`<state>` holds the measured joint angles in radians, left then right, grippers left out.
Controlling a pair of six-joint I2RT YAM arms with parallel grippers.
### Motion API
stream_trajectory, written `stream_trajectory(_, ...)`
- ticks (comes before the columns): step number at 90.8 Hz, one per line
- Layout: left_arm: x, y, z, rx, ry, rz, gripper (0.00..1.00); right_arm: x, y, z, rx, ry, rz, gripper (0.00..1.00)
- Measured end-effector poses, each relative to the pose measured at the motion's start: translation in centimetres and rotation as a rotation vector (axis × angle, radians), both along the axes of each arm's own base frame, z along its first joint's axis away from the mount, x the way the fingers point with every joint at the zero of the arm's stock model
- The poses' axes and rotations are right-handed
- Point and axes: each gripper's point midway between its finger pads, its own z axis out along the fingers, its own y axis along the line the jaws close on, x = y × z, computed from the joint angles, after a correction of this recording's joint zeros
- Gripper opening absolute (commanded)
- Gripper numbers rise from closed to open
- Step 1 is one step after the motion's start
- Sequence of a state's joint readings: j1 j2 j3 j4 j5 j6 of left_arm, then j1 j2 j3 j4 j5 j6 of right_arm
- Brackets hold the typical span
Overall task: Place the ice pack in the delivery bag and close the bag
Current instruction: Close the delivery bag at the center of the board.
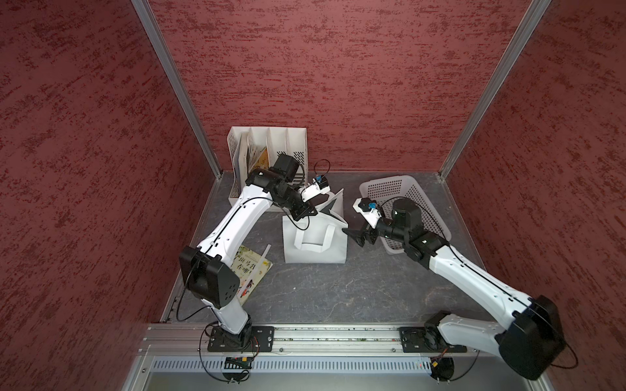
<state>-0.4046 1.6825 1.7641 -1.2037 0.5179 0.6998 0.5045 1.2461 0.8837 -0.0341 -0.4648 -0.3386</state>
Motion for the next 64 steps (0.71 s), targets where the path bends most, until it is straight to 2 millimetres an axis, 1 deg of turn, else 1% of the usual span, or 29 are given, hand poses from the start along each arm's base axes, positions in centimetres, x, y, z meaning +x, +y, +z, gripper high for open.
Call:
stream_trajectory(9,-0.6,-0.2,0.2,-0.013,-0.001,-0.044,0.0,1.0,0.5,-1.9,-0.008,0.041,0.021,0.98)
stream_trajectory(18,-2.1,-0.2,0.4,-0.025,-0.005,-0.117,0.0,1.9,0.8,-2.3,-0.01,0.039,0.025,0.98)
stream_trajectory(25,-3.6,-0.1,0.5,-0.031,-0.011,-0.173,0.0,2.4,0.8,-1.8,0.006,0.013,0.024,0.98)
stream_trajectory(31,-4.8,0.1,0.6,-0.035,-0.024,-0.214,0.0,2.8,0.6,-0.8,0.034,-0.021,0.034,0.99)
stream_trajectory(40,-6.1,0.4,0.7,-0.034,-0.031,-0.257,0.0,2.4,0.9,0.1,0.063,-0.044,0.096,0.99)
stream_trajectory(53,-6.8,0.6,0.4,-0.029,-0.011,-0.281,0.0,1.8,2.4,1.3,0.09,-0.058,0.226,0.99)
stream_trajectory(64,-6.9,0.2,0.4,-0.042,0.015,-0.298,0.0,1.4,3.3,1.6,0.091,-0.062,0.32,0.99)
